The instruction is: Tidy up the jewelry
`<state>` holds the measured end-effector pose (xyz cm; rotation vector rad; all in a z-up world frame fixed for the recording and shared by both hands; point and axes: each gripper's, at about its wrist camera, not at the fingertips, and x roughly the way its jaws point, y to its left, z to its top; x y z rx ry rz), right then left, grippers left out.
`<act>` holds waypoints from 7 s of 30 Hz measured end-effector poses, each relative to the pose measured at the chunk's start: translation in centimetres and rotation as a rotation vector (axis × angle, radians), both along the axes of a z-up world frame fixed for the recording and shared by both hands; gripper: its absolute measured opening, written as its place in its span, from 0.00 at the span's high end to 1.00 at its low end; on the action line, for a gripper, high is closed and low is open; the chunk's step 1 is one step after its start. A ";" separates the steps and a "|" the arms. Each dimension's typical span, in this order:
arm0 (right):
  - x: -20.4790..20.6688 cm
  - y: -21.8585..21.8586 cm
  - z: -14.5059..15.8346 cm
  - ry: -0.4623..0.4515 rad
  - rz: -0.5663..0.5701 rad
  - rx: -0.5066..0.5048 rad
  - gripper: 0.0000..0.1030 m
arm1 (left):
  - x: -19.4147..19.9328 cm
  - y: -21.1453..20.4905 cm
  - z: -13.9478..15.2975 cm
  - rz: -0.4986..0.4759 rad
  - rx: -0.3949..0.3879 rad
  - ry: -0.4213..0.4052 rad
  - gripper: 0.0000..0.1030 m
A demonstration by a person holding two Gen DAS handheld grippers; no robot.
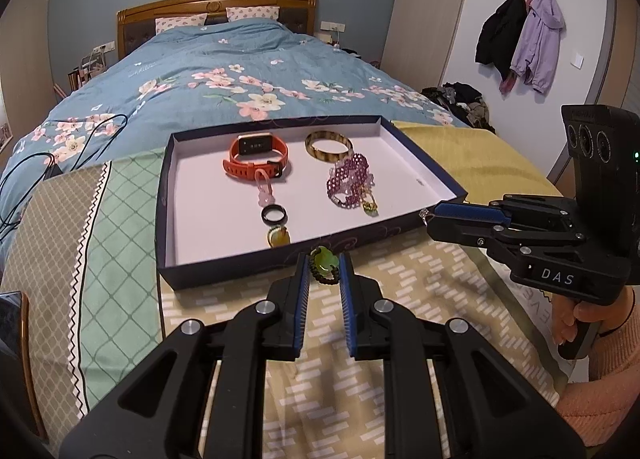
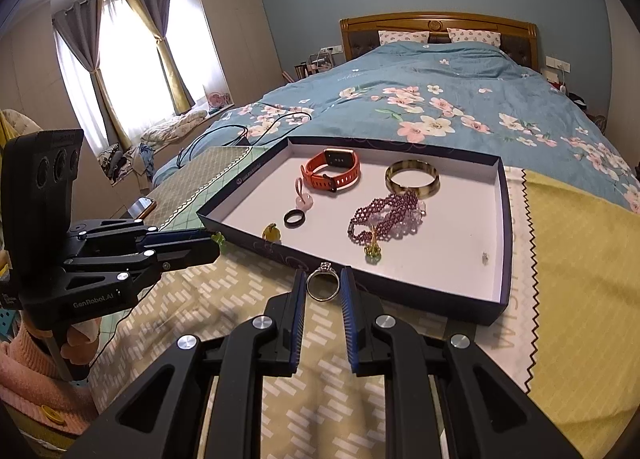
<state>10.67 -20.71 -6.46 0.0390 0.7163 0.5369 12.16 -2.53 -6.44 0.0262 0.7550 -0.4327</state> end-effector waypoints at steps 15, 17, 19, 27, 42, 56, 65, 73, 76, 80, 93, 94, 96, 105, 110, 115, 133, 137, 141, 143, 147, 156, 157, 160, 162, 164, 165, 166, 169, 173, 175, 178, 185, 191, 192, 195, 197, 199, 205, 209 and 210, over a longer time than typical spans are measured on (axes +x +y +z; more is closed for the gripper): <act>1.1 0.0 0.8 -0.029 -0.006 -0.013 0.85 | 1.1 -0.4 0.9 0.010 0.004 -0.027 0.85; 1.1 0.0 0.9 -0.031 -0.007 -0.014 0.85 | 1.3 -0.4 1.0 0.012 0.005 -0.030 0.85; 1.2 0.0 1.0 -0.033 -0.007 -0.015 0.85 | 1.4 -0.4 1.1 0.014 0.003 -0.031 0.85; 1.7 -0.1 1.3 -0.042 -0.010 -0.018 0.85 | 2.1 -0.5 1.4 0.017 0.000 -0.040 0.85; 3.3 -0.1 1.7 -0.050 -0.012 -0.023 0.85 | 3.4 -0.6 1.3 0.030 0.006 -0.037 0.85; 4.9 0.3 1.7 -0.046 -0.007 -0.027 0.85 | 4.9 -0.9 0.7 0.040 0.006 -0.021 0.85; 5.9 0.6 1.4 -0.036 -0.011 -0.037 0.85 | 6.1 -1.0 0.5 0.054 0.012 -0.015 0.85; 7.0 0.7 1.0 -0.027 -0.019 -0.050 0.85 | 7.1 -1.1 0.3 0.065 0.014 -0.003 0.85; 7.1 0.7 0.8 -0.023 -0.021 -0.053 0.85 | 7.2 -1.1 0.2 0.065 0.014 -0.003 0.85; 7.3 0.7 0.7 -0.018 -0.024 -0.056 0.85 | 7.2 -1.1 0.3 0.065 0.015 -0.003 0.85; 8.3 0.7 0.1 -0.001 -0.033 -0.072 0.85 | 8.1 -1.1 0.0 0.072 0.023 0.005 0.85; 8.3 0.7 0.0 0.001 -0.033 -0.073 0.85 | 8.3 -1.1 -0.1 0.073 0.024 0.007 0.85; 8.6 0.7 -0.1 0.006 -0.035 -0.074 0.85 | 8.4 -1.2 -0.2 0.076 0.026 0.010 0.85; 9.0 0.7 -0.5 0.019 -0.036 -0.078 0.85 | 8.9 -1.4 -1.0 0.088 0.031 0.025 0.85; 9.1 0.7 -0.7 0.021 -0.037 -0.080 0.85 | 9.0 -1.5 -1.3 0.091 0.034 0.030 0.85; 9.3 0.8 -1.1 0.027 -0.040 -0.084 0.85 | 9.2 -1.7 -1.6 0.094 0.037 0.036 0.85; 10.3 1.0 -2.2 0.070 -0.049 -0.103 0.85 | 10.5 -1.9 -3.2 0.117 0.059 0.076 0.85; 10.4 1.1 -2.3 0.072 -0.051 -0.103 0.84 | 10.5 -2.0 -3.3 0.120 0.063 0.076 0.85; 10.0 0.8 -2.2 0.066 -0.063 -0.094 0.84 | 10.4 -1.8 -3.2 0.121 0.059 0.072 0.84; 9.8 0.5 -2.0 0.064 -0.071 -0.085 0.83 | 10.2 -1.7 -3.2 0.124 0.053 0.066 0.81; 9.1 0.0 -1.6 0.052 -0.088 -0.067 0.74 | 9.7 -1.2 -2.7 0.131 0.039 0.052 0.76; 5.8 -0.3 0.2 -0.017 -0.095 -0.030 0.50 | 6.8 0.0 -0.5 0.158 0.012 -0.011 0.51; 5.4 -0.4 0.3 -0.023 -0.094 -0.022 0.47 | 6.3 0.2 -0.2 0.160 0.010 -0.018 0.44; 4.1 -0.6 0.5 -0.033 -0.105 0.002 0.33 | 4.4 0.7 0.3 0.175 0.012 -0.059 0.28; 3.1 -0.7 0.7 -0.057 -0.122 0.005 0.22 | 3.0 1.0 0.6 0.189 0.008 -0.093 0.15; 1.9 -0.7 0.8 -0.090 -0.145 -0.001 0.10 | 1.7 1.3 1.1 0.202 0.008 -0.131 0.05; 1.4 -0.7 0.9 -0.104 -0.148 0.003 0.10 | 0.9 1.4 1.3 0.210 0.008 -0.152 0.05; 1.0 -0.7 0.9 -0.113 -0.151 0.006 0.09 | 0.2 1.6 1.5 0.213 0.008 -0.174 0.05; -0.5 -0.9 1.1 -0.144 -0.177 0.005 0.07 | -1.7 1.8 2.0 0.222 0.014 -0.221 0.05; -2.5 -1.5 1.4 -0.201 -0.233 0.003 0.07 | -3.7 2.2 2.7 0.251 0.011 -0.257 0.05; -3.6 -1.7 1.6 -0.245 -0.262 -0.007 0.07 | -4.9 2.6 3.2 0.264 0.008 -0.296 0.05; -5.3 -2.1 2.0 -0.309 -0.300 -0.010 0.07 | -6.4 3.0 3.8 0.284 0.001 -0.342 0.05; -7.7 -2.1 2.9 -0.393 -0.328 -0.009 0.07 | -9.2 3.5 4.7 0.312 -0.004 -0.426 0.05; -9.2 -1.8 3.7 -0.473 -0.342 -0.029 0.07 | -10.9 3.5 5.3 0.330 -0.012 -0.473 0.05; -9.3 -1.9 3.8 -0.480 -0.343 -0.028 0.07 | -11.2 3.5 5.4 0.334 -0.012 -0.483 0.05; -9.7 -2.0 3.9 -0.492 -0.346 -0.017 0.07 | -11.7 3.5 5.8 0.342 -0.026 -0.499 0.05; -9.8 -2.1 4.0 -0.493 -0.351 -0.014 0.07 | -12.1 3.6 6.0 0.352 -0.034 -0.508 0.05; -9.8 -2.1 4.0 -0.494 -0.349 -0.011 0.07 | -12.5 3.6 6.2 0.358 -0.038 -0.516 0.05; -9.8 -2.0 3.9 -0.501 -0.351 -0.002 0.07 | -13.1 3.6 6.4 0.365 -0.045 -0.523 0.05; -10.2 -1.9 3.9 -0.509 -0.356 -0.002 0.07 | -13.7 3.7 6.6 0.370 -0.048 -0.536 0.05; -10.3 -1.8 3.9 -0.512 -0.358 -0.001 0.07 | -13.8 3.7 6.6 0.369 -0.051 -0.536 0.05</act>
